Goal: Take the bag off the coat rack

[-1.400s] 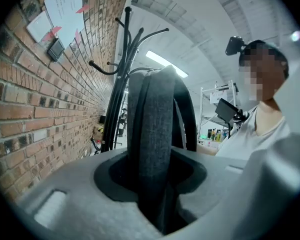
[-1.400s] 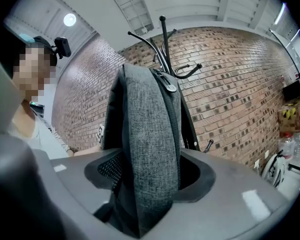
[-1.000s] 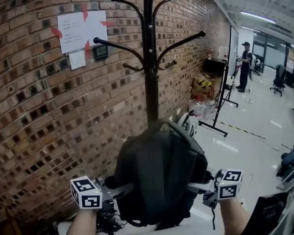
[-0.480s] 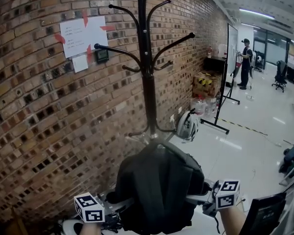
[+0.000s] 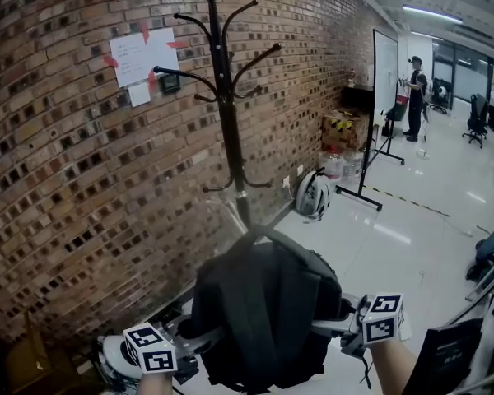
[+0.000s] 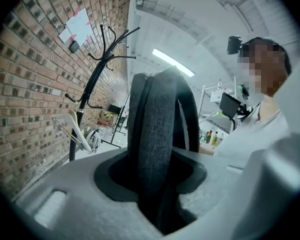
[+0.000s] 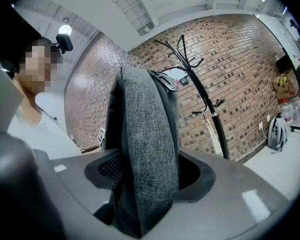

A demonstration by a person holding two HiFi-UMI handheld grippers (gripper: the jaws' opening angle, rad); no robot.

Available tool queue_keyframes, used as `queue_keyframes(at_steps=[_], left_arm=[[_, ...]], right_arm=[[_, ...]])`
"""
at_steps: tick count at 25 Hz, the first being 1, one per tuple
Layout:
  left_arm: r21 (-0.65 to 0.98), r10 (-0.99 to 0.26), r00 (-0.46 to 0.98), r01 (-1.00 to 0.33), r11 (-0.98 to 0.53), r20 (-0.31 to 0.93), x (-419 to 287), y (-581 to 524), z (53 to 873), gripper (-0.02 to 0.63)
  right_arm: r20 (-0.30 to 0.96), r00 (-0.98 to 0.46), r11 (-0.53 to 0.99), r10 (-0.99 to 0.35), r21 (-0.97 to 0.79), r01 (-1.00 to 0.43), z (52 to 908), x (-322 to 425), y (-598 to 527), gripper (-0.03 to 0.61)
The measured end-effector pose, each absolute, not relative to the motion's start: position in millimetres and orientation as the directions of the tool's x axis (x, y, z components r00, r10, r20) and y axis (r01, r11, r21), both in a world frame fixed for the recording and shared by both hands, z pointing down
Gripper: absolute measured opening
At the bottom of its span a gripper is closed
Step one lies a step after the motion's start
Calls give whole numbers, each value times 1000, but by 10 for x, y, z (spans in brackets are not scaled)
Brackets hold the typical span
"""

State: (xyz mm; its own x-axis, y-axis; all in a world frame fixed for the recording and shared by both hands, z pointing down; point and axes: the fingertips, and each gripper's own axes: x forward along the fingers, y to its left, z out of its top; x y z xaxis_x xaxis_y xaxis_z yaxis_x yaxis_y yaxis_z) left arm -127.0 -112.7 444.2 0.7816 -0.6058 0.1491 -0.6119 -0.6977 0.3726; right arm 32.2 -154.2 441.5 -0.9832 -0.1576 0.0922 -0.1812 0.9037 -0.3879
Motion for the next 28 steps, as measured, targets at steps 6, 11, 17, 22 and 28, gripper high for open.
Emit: queue_keyframes(at_steps=[6,11,17,22,28], left_arm=[[388,-649,749,-643,-660,136,-788,-294,4422,146],[375,-665,734,-661,-649,142,-577,70,4321,146],[378,-664,736,-656,-653,133,-522,281,4190,146],[374,-658,740,-654,-657,138,-565,338,4133,145],[367,-664,735,-661,-654,140,-625,394,4111,144]], right_arm=[[108,-988,912,-109,-386,-143,4341,787,-756,276],[89,-992,912,-88,-392,-116,4237,997,-387,275],[78,-994,918,-76,-385,-100,4079,1034,-156,288],[64,-996,915,-68,-395,-88,4060,971,-98,288],[66,-996,919,-62,-386,-83,4049,909,-49,281]])
